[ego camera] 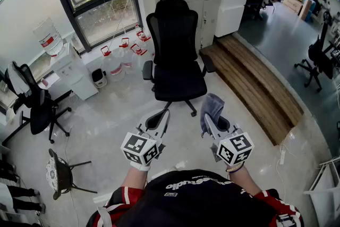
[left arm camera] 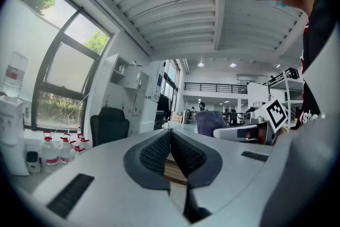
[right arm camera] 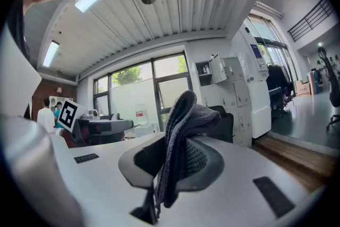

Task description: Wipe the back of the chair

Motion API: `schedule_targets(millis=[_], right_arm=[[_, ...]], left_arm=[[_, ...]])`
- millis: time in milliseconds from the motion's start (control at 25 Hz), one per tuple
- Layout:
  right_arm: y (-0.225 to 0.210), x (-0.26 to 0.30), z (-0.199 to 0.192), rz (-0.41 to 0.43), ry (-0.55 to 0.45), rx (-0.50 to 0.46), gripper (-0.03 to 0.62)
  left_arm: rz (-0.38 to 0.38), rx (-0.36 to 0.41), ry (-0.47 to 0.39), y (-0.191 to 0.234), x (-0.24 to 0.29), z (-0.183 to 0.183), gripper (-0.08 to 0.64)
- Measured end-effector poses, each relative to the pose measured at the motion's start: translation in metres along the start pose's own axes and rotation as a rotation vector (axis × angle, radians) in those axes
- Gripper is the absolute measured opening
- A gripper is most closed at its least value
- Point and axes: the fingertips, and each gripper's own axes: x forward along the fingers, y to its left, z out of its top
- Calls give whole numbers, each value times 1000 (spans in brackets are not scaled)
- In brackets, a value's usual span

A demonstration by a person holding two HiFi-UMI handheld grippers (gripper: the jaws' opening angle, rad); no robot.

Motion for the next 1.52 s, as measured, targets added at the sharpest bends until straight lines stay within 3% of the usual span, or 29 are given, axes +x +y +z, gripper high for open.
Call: schedule_targets(millis=[200,800,1200,1520], right_arm=[[-4,6,-1,-12,-10,-3,52],[11,32,-4,-23,-4,-33,52],[38,75,-16,-45,-4,-53,52],[28,103,-21,-80,21,-31,52]], left_arm=[[2,56,-2,3,4,3,25],[-14,8,-10,29,-3,2,25],[-34,-17,-13,79,-25,-11,25],[-48,-51,-3,108,-17,-20,25]])
